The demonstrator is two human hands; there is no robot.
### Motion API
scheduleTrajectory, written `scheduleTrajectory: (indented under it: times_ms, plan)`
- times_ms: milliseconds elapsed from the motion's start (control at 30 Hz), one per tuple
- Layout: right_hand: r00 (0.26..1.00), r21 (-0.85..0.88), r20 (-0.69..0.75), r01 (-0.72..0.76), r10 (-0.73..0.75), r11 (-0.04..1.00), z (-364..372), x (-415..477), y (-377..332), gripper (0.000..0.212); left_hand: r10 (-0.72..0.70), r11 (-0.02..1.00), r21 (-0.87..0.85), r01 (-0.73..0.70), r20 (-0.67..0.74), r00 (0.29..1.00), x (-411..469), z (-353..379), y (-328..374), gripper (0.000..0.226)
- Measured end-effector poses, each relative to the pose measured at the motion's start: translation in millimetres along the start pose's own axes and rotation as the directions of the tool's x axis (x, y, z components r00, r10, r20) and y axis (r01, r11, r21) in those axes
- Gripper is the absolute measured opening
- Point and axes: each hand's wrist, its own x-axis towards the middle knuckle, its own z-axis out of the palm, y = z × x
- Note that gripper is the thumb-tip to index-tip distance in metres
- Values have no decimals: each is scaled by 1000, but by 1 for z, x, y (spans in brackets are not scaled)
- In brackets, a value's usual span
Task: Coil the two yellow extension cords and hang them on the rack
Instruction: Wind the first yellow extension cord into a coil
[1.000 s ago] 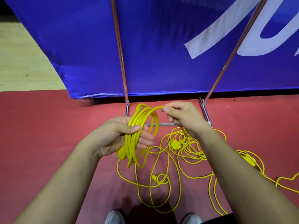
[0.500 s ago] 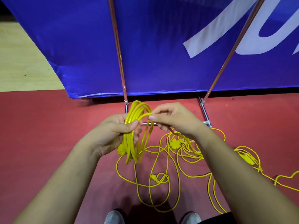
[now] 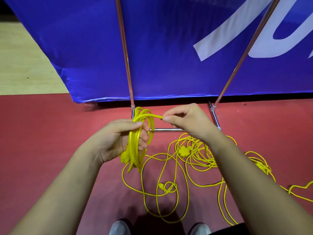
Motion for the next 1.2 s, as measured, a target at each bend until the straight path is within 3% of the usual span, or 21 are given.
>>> scheduleTrajectory:
  times_ms: [67, 233, 333, 433, 533, 800, 967, 1033, 1133, 1200]
  plan:
    - [999, -31, 36, 23, -22, 999, 5, -2, -8, 5, 4, 999, 35, -5, 14, 1000, -2, -1, 1, 22]
    - [998, -102, 47, 39, -34, 994, 6, -3, -13, 6, 9, 1000, -2, -9, 83, 997, -2, 1, -1, 53]
    - [997, -78, -56, 38, -43, 996, -8, -3, -4, 9, -26, 999, -41, 27, 13, 1000, -2, 3, 2, 37]
    - [994, -97, -104, 3, -14, 995, -16, -3, 8, 8, -20, 999, 37, 20, -17, 1000, -2, 4, 1, 13]
    - [996, -140, -87, 5, -18, 990, -13, -2, 14, 8, -69, 992, 108, 69, -6, 998, -3, 7, -2, 14]
    - [996, -244, -44, 58, -71, 968, -9, 1, 7, 5, 24, 997, -72, -24, -12, 1000, -4, 9, 2, 31]
    - [1000, -325, -7, 20, -24, 946, -9, 1, 10, 5, -34, 992, 122, 40, -53, 998, 0, 9, -6, 27]
    - [1000, -334, 9, 22, -20, 942, -8, 1, 8, 5, -47, 992, 114, 52, -46, 998, -1, 8, -7, 30]
    - [998, -370, 45, 51, -36, 928, -5, 1, 3, 4, -3, 999, 35, 2, 23, 1000, -2, 5, -3, 54]
    - [997, -400, 56, 78, -61, 913, -3, 1, 0, 3, 8, 999, 47, -10, 45, 999, -2, 3, -3, 48]
